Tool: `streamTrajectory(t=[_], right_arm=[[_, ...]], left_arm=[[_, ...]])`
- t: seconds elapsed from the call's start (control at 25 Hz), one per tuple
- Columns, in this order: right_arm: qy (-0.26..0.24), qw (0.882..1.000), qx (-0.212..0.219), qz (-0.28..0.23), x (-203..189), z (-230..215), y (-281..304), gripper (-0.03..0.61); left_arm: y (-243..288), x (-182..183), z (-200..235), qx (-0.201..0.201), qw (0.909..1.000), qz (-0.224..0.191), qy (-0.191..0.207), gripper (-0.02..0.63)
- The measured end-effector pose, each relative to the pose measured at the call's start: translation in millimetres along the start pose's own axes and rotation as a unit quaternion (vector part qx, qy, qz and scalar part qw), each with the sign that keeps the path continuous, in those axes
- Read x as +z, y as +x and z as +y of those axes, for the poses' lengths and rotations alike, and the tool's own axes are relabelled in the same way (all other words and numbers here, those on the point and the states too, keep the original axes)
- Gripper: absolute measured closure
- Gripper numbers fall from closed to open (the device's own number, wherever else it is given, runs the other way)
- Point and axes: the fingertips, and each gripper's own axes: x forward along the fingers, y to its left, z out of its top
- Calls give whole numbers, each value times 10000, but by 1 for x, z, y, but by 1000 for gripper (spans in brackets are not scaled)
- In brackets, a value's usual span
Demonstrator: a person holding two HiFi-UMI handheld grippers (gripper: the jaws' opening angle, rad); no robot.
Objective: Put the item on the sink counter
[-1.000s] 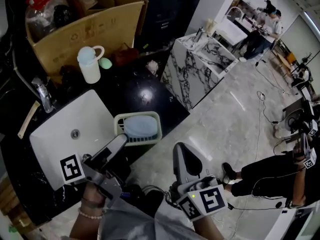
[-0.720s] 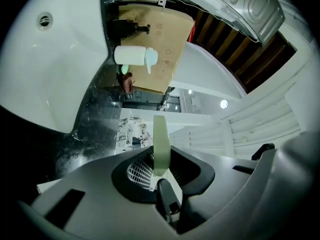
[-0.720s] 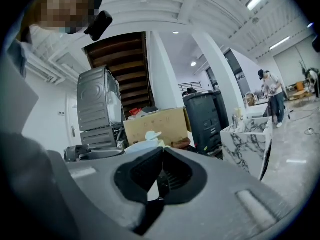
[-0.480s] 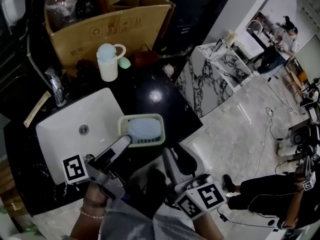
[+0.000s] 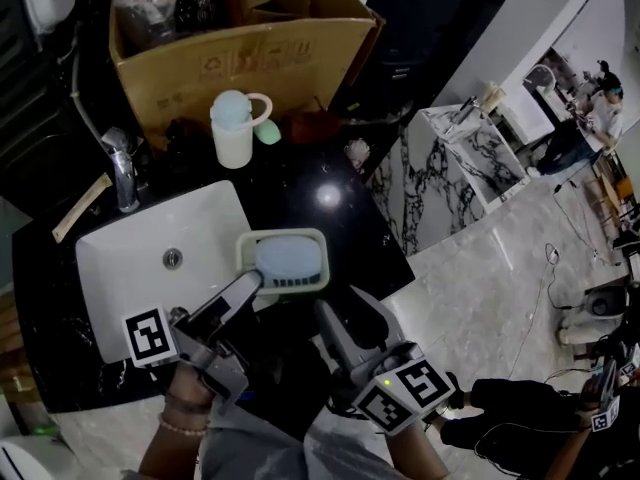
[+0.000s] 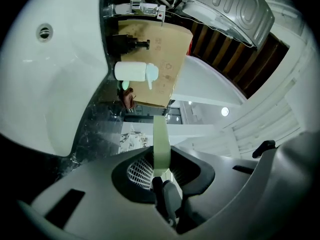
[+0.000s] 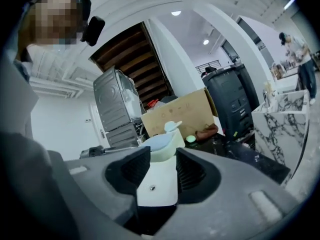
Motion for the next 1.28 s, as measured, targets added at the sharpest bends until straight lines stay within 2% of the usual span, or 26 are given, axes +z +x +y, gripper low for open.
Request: streamTrajectory(t=[0.28, 0.64, 0.76, 0.92, 1.12, 1.28], right_arm=[[933, 9934, 616, 267, 3, -30, 30, 420], [963, 9894, 909, 594, 10, -72, 68, 420], [737, 9905, 910, 725, 8, -87, 77, 420], [5, 9930, 836, 839, 8, -106, 90, 420], [-815, 9893, 768, 936, 12, -127, 103, 420], [-1116, 9857, 724, 1033, 13, -146, 112, 420]], left_arm=[[28, 14, 11, 15, 9995, -321, 39, 531], [65, 41, 34, 170, 9972, -726, 26, 531], [79, 51, 40, 205, 9959, -877, 23, 531], [98, 64, 52, 296, 9945, -1003, 75, 531], [122, 78, 70, 462, 9927, -1113, 73, 531], [143, 89, 86, 559, 9912, -1201, -13, 531]])
